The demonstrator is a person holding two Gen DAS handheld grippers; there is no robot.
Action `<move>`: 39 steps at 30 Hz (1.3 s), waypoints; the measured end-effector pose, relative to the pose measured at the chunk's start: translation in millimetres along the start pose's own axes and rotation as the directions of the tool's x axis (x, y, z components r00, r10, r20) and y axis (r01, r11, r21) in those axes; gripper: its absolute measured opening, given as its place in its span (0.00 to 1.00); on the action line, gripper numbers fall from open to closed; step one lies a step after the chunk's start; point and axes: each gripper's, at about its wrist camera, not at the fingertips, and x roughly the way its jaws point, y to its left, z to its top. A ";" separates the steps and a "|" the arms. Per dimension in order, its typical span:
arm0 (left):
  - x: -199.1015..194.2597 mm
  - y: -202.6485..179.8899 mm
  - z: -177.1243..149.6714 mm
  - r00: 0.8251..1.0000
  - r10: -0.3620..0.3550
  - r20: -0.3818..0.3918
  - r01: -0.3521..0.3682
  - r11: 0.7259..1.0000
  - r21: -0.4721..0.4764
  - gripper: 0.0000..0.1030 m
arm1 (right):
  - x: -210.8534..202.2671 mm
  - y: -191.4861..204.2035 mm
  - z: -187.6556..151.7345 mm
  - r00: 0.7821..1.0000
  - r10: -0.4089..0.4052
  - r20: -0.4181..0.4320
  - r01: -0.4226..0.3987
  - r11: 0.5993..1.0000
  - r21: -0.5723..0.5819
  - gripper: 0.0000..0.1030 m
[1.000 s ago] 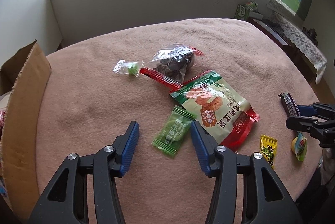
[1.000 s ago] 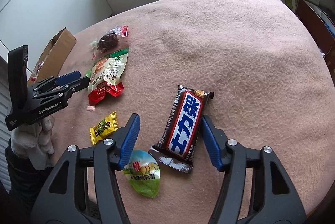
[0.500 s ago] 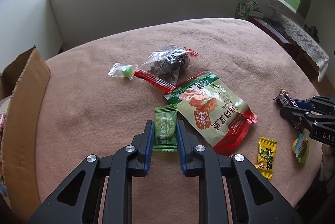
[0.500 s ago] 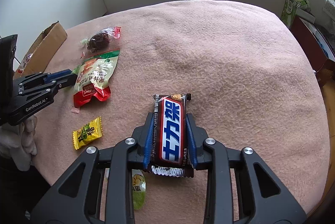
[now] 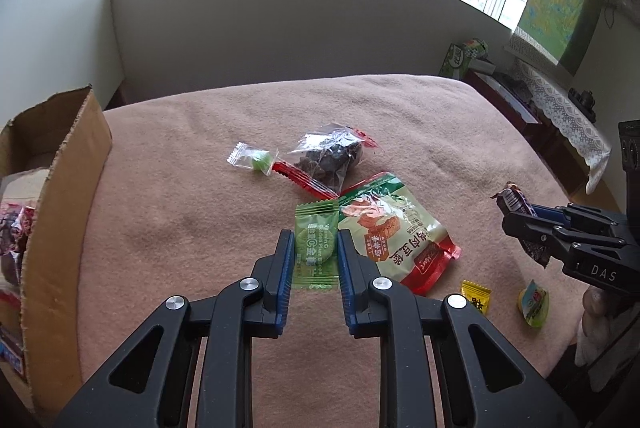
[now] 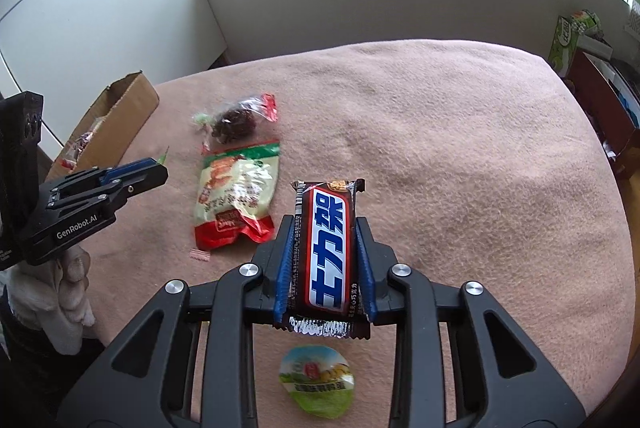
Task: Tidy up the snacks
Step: 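Close the left gripper on the green candy while the right grasps the Snickers bar, then carry the green candy and Snickers bar into the box and open both grippers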
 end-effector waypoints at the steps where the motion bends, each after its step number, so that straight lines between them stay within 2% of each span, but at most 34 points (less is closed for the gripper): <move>1: -4.5 1.9 1.2 1.000 -0.004 0.013 0.005 1.000 -0.005 0.19 | -0.3 5.9 3.6 1.000 0.017 0.005 -0.017 1.000 -0.004 0.28; 7: -46.1 28.0 7.9 0.993 -0.003 0.116 0.011 0.997 -0.073 0.19 | 6.1 53.4 30.5 0.994 0.108 0.024 -0.107 0.994 -0.034 0.28; 13: -79.9 69.9 2.0 0.980 0.063 0.189 -0.036 0.989 -0.141 0.19 | 12.5 125.2 58.5 0.982 0.184 0.037 -0.178 0.976 -0.121 0.28; 20: -108.1 129.4 -22.7 0.965 0.156 0.210 -0.101 0.963 -0.250 0.19 | 42.0 205.4 77.5 0.961 0.278 -0.001 -0.274 0.948 -0.163 0.28; 26: -128.4 173.1 -44.4 0.952 0.219 0.214 -0.142 0.935 -0.324 0.19 | 72.2 263.9 76.3 0.953 0.300 -0.043 -0.302 0.928 -0.218 0.28; 31: -133.7 194.3 -52.7 0.945 0.249 0.212 -0.157 0.915 -0.373 0.19 | 89.8 288.2 76.7 0.950 0.307 -0.060 -0.312 0.920 -0.239 0.28; 38: -126.7 191.6 -52.5 0.937 0.297 0.183 -0.223 0.914 -0.340 0.20 | 99.3 313.7 77.2 0.952 0.303 -0.043 -0.302 0.909 -0.287 0.28; 39: -126.4 190.5 -51.8 0.934 0.307 0.181 -0.236 0.913 -0.332 0.24 | 99.2 313.4 78.0 0.952 0.304 -0.035 -0.301 0.910 -0.286 0.30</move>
